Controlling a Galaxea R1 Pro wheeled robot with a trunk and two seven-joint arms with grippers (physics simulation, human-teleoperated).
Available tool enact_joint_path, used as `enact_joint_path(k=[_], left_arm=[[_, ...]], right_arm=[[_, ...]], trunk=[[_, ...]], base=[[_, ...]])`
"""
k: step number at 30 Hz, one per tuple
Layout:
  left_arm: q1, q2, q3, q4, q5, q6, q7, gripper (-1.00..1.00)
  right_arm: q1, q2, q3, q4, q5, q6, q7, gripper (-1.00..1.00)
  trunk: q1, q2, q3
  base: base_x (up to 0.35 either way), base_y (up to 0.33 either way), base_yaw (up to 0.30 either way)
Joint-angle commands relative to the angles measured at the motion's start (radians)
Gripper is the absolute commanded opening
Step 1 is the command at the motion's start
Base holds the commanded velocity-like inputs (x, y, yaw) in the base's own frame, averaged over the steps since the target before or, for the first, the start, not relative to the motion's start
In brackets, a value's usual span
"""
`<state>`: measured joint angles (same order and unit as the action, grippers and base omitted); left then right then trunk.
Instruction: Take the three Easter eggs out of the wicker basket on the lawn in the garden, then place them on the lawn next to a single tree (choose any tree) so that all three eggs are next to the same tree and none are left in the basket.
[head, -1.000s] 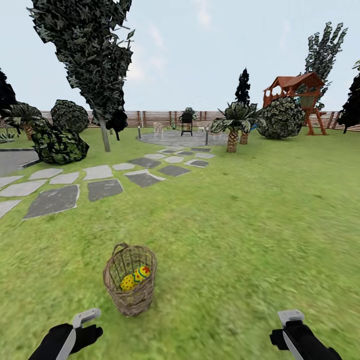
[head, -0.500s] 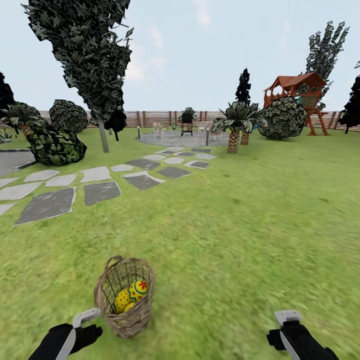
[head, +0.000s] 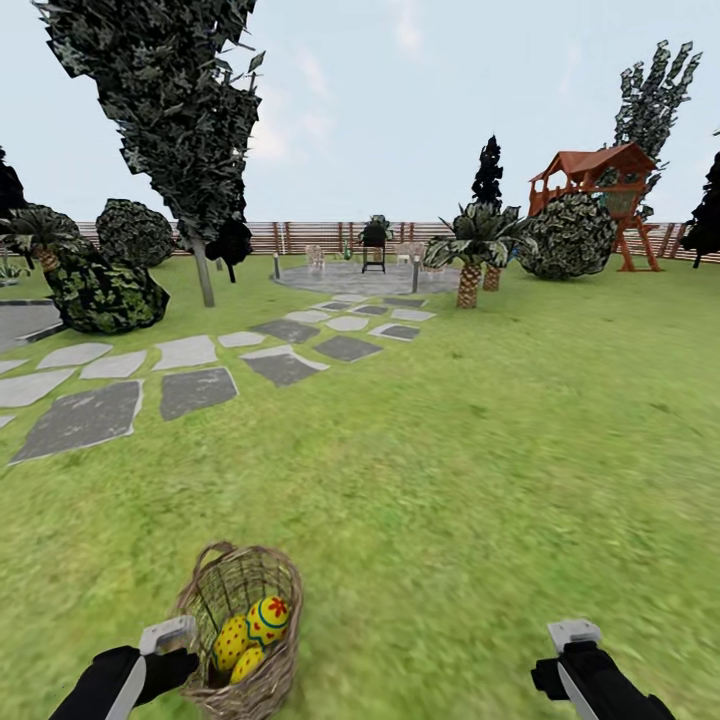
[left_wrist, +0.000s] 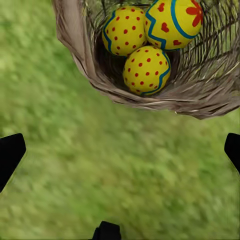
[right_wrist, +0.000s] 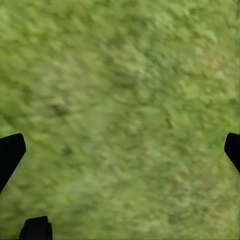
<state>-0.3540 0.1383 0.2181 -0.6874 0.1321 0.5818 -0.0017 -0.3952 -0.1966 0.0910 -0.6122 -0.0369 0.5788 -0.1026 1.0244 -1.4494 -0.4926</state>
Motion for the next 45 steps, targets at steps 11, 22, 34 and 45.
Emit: enact_joint_path(k=[11, 22, 34, 45], left_arm=[[0.0, 0.077, -0.002, 0.002, 0.009, 0.004, -0.002, 1.0], [0.0, 0.069, -0.004, -0.008, 0.009, 0.003, -0.003, 1.0], [0.0, 0.055, -0.004, -0.009, 0.009, 0.004, -0.002, 1.0], [0.0, 0.041, -0.004, -0.008, 0.009, 0.006, -0.002, 1.0]], right_arm=[[-0.001, 0.012, 0.007, 0.0, -0.001, 0.004, -0.006, 1.0], [-0.001, 0.017, 0.007, 0.0, -0.001, 0.004, -0.006, 1.0], [-0.001, 0.022, 0.01, 0.02, -0.001, 0.003, -0.006, 1.0], [-0.001, 0.055, 0.007, 0.022, 0.005, 0.003, -0.008, 1.0]], trunk=[[0.001, -0.001, -0.001], [0.001, -0.001, -0.001], [0.001, -0.001, -0.001], [0.001, -0.001, -0.001]], base=[[0.329, 0.0, 0.0], [0.106, 0.0, 0.0], [0.006, 0.0, 0.0], [0.28, 0.0, 0.0]])
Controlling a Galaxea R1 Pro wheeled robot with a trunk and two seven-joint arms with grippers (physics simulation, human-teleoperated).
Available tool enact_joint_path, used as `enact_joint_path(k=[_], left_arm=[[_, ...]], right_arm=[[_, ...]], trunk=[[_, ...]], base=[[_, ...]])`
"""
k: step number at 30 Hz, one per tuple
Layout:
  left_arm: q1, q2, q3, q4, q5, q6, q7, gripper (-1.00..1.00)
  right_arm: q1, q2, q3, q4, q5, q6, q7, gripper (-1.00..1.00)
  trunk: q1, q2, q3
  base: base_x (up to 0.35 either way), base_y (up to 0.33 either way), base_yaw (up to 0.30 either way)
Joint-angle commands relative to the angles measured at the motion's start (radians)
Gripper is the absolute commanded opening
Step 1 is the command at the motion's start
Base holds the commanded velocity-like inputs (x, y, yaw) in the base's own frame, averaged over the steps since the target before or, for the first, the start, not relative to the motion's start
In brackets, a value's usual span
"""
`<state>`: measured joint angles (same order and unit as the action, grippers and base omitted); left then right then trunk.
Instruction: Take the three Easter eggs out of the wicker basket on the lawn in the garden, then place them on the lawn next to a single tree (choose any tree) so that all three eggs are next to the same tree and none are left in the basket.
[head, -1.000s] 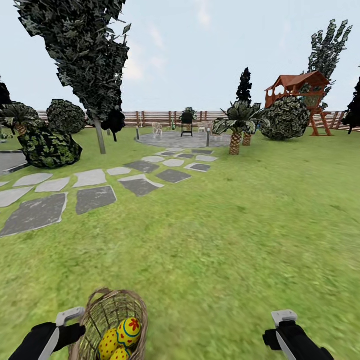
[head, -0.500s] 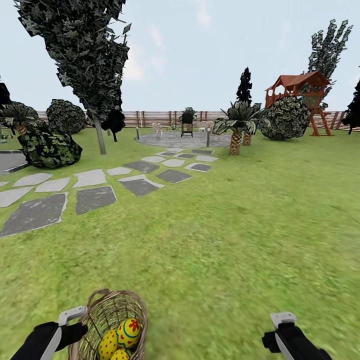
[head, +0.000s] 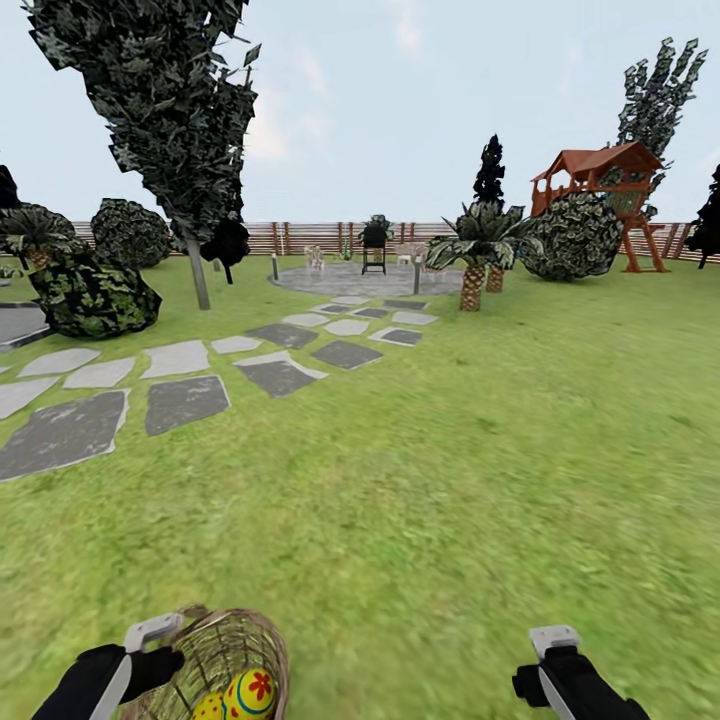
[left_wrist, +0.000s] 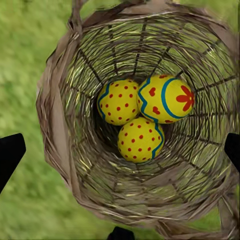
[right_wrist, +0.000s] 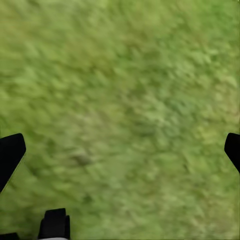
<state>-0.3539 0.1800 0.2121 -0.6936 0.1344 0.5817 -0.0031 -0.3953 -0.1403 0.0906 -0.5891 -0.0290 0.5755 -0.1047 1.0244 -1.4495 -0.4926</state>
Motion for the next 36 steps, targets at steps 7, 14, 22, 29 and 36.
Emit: enact_joint_path(k=[7, 14, 22, 29, 36], left_arm=[[0.0, -0.013, 0.003, -0.002, 0.007, -0.001, 0.0, 1.0], [0.0, -0.02, 0.003, -0.001, 0.006, -0.004, 0.001, 1.0], [0.0, -0.023, 0.003, -0.001, 0.005, -0.003, 0.0, 1.0], [0.0, -0.024, 0.003, -0.001, 0.005, 0.007, 0.0, 1.0], [0.0, -0.022, 0.002, -0.001, 0.005, 0.001, -0.005, 1.0]], right_arm=[[-0.001, -0.001, 0.006, -0.001, -0.004, 0.006, -0.006, 1.0], [-0.001, -0.001, 0.008, -0.001, -0.003, 0.006, -0.006, 1.0], [-0.001, -0.001, 0.009, -0.001, -0.003, 0.006, -0.006, 1.0], [-0.001, -0.001, 0.009, -0.001, -0.003, 0.006, -0.006, 1.0], [-0.001, -0.001, 0.008, -0.001, -0.003, 0.006, -0.006, 1.0]], trunk=[[0.001, -0.001, -0.001], [0.001, -0.001, -0.001], [0.001, -0.001, -0.001], [0.001, -0.001, -0.001], [0.001, -0.001, -0.001]], base=[[0.248, -0.027, 0.0], [0.066, -0.035, 0.0], [0.139, -0.141, 0.0], [0.009, -0.011, 0.0], [0.0, 0.0, 0.0]])
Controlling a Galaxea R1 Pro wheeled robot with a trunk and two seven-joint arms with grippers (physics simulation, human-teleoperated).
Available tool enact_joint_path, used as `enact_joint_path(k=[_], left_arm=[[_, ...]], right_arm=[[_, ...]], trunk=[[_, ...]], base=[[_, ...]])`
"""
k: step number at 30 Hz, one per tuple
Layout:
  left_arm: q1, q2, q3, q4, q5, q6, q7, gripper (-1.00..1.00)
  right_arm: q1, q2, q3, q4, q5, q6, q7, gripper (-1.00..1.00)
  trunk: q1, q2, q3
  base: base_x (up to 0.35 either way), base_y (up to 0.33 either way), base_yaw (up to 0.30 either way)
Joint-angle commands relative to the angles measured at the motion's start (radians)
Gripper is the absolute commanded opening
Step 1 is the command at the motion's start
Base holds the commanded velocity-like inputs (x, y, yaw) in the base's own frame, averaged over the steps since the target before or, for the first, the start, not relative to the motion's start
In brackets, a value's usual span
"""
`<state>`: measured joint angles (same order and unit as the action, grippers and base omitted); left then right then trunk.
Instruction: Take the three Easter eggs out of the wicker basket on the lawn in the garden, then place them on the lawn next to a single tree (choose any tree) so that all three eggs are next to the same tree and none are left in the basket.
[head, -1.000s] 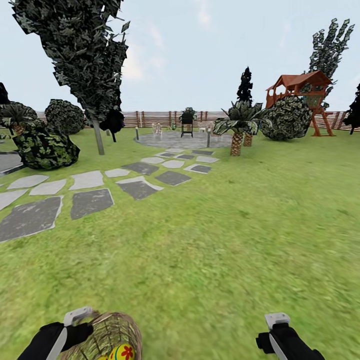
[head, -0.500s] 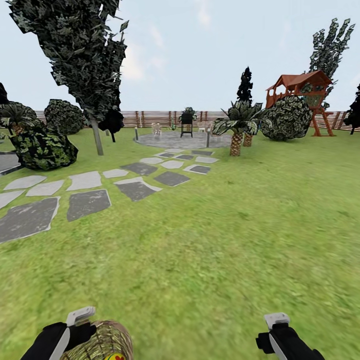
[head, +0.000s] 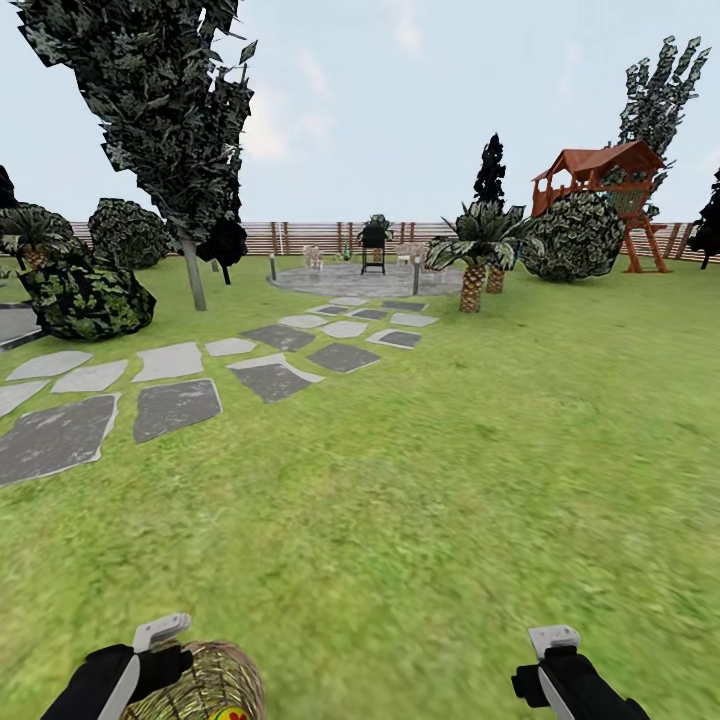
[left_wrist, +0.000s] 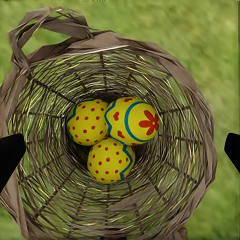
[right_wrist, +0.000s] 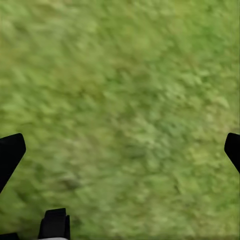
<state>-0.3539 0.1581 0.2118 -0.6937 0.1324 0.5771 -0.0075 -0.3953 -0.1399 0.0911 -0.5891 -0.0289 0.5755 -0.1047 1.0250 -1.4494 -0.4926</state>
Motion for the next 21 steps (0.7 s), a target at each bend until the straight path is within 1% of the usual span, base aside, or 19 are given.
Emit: enact_joint_path(k=[1, 10, 21], left_arm=[[0.0, 0.001, 0.003, -0.001, 0.006, 0.005, -0.003, 1.0], [0.0, 0.003, 0.006, -0.002, 0.008, 0.012, -0.018, 1.0], [0.0, 0.008, 0.006, -0.003, 0.009, 0.013, -0.019, 1.0]], right_arm=[[0.0, -0.001, 0.006, -0.002, -0.003, 0.006, -0.006, 1.0], [0.0, -0.001, 0.008, -0.002, -0.003, 0.006, -0.006, 1.0], [0.0, -0.001, 0.009, -0.002, -0.003, 0.005, -0.006, 1.0]], trunk=[[0.0, -0.001, -0.001], [0.034, -0.064, -0.029], [0.077, -0.141, -0.064]], base=[[0.0, 0.0, 0.0], [0.0, 0.0, 0.0], [0.0, 0.0, 0.0]])
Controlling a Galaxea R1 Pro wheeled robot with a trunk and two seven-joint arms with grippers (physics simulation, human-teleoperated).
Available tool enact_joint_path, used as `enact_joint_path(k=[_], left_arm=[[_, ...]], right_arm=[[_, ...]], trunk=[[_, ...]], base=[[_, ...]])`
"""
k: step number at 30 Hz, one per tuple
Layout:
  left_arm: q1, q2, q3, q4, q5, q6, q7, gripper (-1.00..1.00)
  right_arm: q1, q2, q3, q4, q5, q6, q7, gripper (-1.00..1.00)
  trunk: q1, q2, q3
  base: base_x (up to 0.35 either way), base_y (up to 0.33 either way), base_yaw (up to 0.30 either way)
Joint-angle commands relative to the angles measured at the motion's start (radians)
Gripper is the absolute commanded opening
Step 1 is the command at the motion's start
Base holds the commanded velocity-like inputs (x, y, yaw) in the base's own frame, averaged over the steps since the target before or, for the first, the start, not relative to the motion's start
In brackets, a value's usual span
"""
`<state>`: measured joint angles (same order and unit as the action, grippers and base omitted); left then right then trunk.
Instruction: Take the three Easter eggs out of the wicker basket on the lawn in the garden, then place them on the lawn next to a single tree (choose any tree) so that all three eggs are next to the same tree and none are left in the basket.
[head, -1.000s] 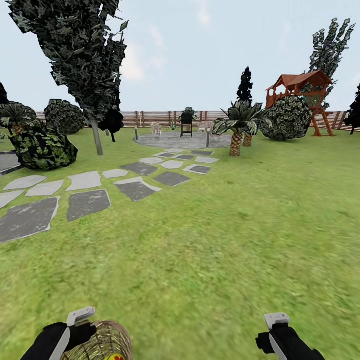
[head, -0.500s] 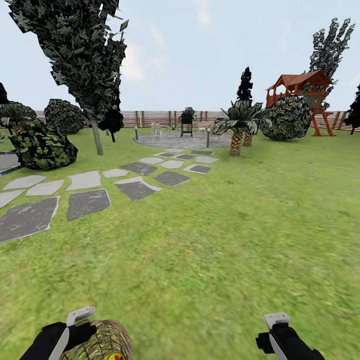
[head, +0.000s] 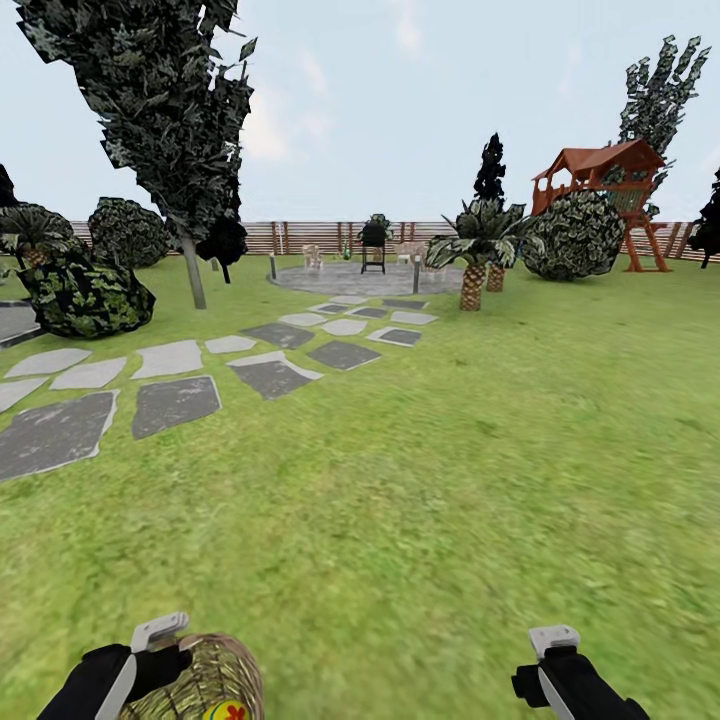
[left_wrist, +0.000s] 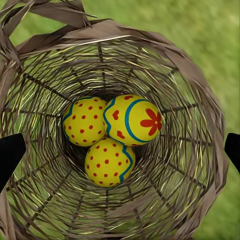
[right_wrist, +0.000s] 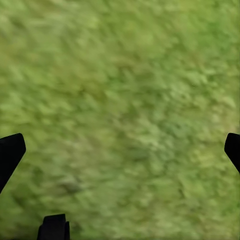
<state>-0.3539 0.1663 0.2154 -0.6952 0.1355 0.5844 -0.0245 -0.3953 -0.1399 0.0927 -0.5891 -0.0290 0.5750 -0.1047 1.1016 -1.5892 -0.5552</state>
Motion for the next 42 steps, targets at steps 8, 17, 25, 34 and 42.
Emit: enact_joint_path(k=[8, 17, 25, 34, 42], left_arm=[[0.0, -0.003, 0.004, -0.001, 0.006, 0.006, -0.002, 1.0], [0.0, -0.008, 0.002, 0.0, 0.004, 0.006, -0.002, 1.0], [0.0, -0.008, 0.002, -0.001, 0.004, 0.006, -0.002, 1.0], [0.0, -0.008, 0.002, 0.0, 0.004, 0.006, -0.002, 1.0], [0.0, -0.01, 0.001, 0.0, 0.004, 0.006, -0.002, 1.0]], right_arm=[[-0.001, 0.0, 0.007, -0.002, -0.003, 0.006, -0.006, 1.0], [-0.001, 0.0, 0.007, -0.001, -0.003, 0.005, -0.006, 1.0], [-0.001, 0.0, 0.007, 0.0, -0.003, 0.005, -0.006, 1.0], [-0.001, 0.001, 0.008, 0.0, -0.003, 0.005, -0.006, 1.0], [-0.001, 0.002, 0.009, 0.0, -0.003, 0.005, -0.006, 1.0]], trunk=[[0.031, -0.057, -0.026], [0.065, -0.12, -0.054], [0.096, -0.176, -0.079], [0.13, -0.239, -0.108], [0.161, -0.295, -0.133]], base=[[0.0, 0.0, 0.0], [0.0, 0.0, 0.0], [0.0, 0.0, 0.0], [0.0, 0.0, 0.0], [0.0, 0.0, 0.0]])
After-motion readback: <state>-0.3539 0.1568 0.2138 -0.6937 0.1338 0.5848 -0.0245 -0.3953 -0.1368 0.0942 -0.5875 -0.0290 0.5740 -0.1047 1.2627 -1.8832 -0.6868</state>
